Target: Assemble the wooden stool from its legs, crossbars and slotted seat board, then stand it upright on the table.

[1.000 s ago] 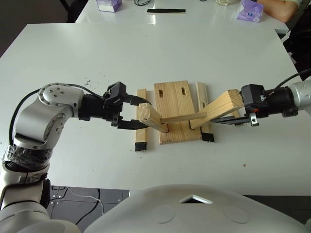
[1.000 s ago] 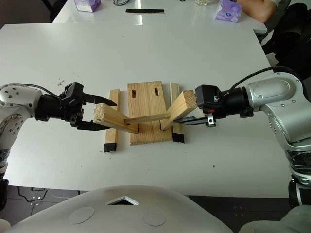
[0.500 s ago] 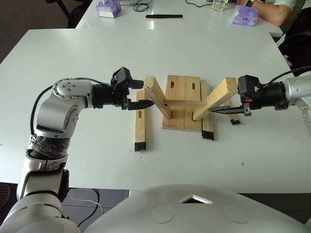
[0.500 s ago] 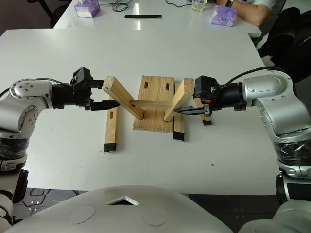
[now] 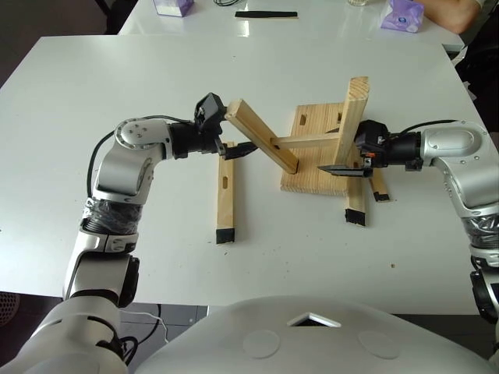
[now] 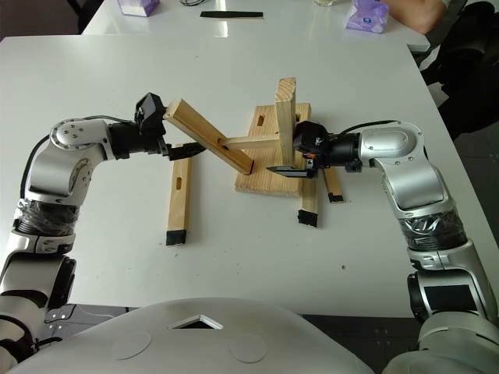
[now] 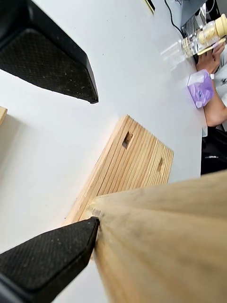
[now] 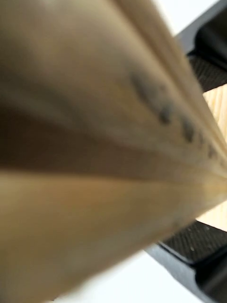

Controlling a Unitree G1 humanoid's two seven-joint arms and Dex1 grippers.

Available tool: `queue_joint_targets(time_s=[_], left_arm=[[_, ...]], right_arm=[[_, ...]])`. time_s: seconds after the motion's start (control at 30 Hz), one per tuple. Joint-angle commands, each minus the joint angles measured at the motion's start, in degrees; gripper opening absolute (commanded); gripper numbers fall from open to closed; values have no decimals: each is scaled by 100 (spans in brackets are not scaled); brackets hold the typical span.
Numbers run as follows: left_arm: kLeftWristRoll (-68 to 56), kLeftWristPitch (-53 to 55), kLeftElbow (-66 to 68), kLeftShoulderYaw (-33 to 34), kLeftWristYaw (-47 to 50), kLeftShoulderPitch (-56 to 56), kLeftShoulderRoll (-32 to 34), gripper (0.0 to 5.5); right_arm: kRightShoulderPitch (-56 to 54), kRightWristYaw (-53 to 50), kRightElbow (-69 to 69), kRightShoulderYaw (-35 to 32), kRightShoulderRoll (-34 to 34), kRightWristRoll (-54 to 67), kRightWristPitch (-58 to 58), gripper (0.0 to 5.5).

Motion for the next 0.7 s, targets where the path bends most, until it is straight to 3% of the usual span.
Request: queue_joint_targets(time_s=[0.03,0.33,0.7], left_arm=[[-498,87,-377,209,-40,-227,-195,446],[-756,356,-898,224,-229,-79,49,446],[359,-936,285,-160,-2,310,275,446]], right_arm=[[77,-262,490,247,138,-489,-421,349],[-238,-1139,1593,267,605,-1227,-1091,349],[497,-1256,696,75,559,-1082,-814,349]])
